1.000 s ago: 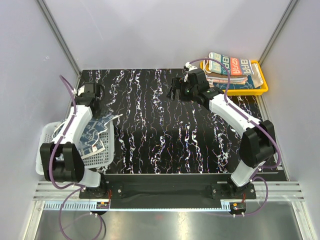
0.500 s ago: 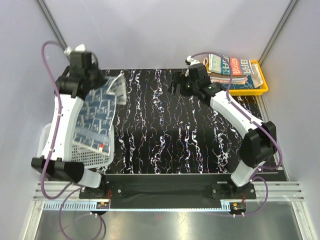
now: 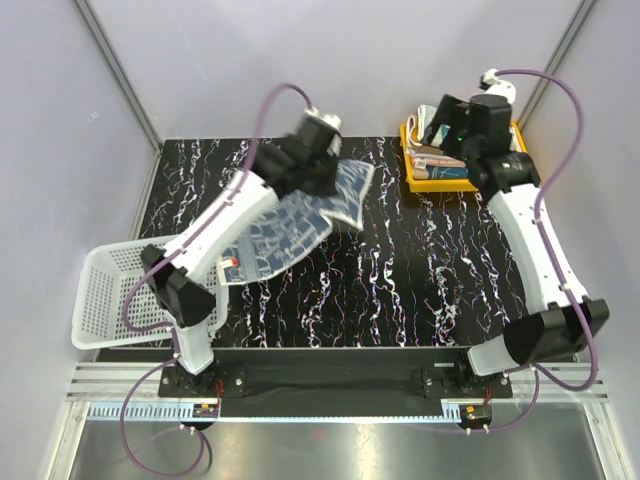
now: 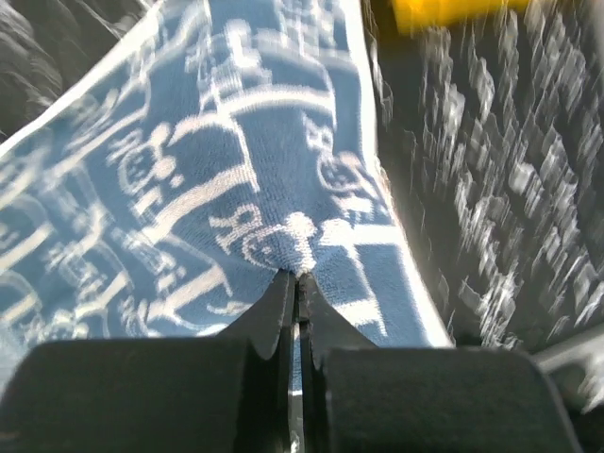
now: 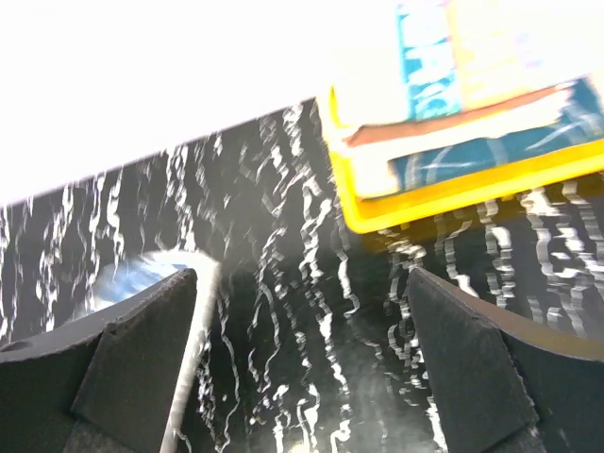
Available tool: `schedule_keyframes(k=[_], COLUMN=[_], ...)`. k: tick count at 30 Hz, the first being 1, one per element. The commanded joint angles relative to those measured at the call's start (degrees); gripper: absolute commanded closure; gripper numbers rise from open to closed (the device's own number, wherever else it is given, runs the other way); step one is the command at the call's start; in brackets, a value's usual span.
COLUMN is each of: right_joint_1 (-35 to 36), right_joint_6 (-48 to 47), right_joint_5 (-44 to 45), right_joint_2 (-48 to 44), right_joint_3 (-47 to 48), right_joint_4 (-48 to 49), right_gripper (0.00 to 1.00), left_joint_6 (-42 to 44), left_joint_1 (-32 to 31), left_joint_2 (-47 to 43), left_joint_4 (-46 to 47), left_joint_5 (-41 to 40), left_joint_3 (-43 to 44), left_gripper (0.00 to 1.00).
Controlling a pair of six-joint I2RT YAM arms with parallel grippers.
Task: Fold and stack the towels
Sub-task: Move the towel to the center of the board
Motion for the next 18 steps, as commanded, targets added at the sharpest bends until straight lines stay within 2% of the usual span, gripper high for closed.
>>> schedule_keyframes(k=[1, 3, 8, 9, 11, 13, 14, 15, 16, 18], right_joint_1=[0.17, 0.17, 0.17, 0.17, 0.17, 0.25, 0.43, 0.86, 1.39, 5.07], right_joint_6=[-0.70, -0.26, 0.80, 1.23, 1.33, 1.15, 1.06, 0.02, -0.69, -3.57], right_joint_5=[1.57, 1.14, -3.08, -3.52, -5.28, -8.69, -10.54, -12.47, -16.06, -17.67], right_joint_2=[-4.36, -4.63, -4.55, -4.37, -4.11, -2.71, -1.83, -0.78, 1.76, 4.75], right_joint_3=[-2.20, -4.65, -11.59, -12.48, -14.93, -15.91, -16.09, -16.01, -15.74, -14.34], right_joint_4=[-1.24, -0.45, 2.36, 2.54, 4.29, 5.35, 6.14, 6.75, 7.02, 7.90], right_gripper=[0.00, 0.00, 0.00, 0.00, 0.00, 0.00, 0.00, 0.00, 0.00, 0.00], left_joint_6=[-1.02, -3.04, -6.64, -7.26, -9.97, -12.35, -14.89, -16.83, -19.11, -26.58], left_joint_1=[-8.25, -11.61, -22.77, -23.92, -25.42, -24.99, -24.55, -23.85, -21.49, -18.50], left_joint_2=[0.08, 0.52, -0.17, -1.14, -5.26, -9.48, -13.85, -15.72, -17.48, -21.88], left_joint_4=[8.98, 13.30, 26.31, 31.03, 34.49, 36.17, 35.48, 32.25, 29.96, 22.60], left_joint_5=[3.32, 4.98, 10.60, 12.09, 14.31, 12.21, 7.41, 3.97, -1.89, -7.55], left_joint_3=[-11.87, -21.07, -37.36, -43.74, -48.88, -55.11, -56.54, -57.16, -58.04, -58.13], left_gripper=[1.00, 1.00, 1.00, 0.99, 0.90, 0.77, 0.59, 0.54, 0.52, 0.46])
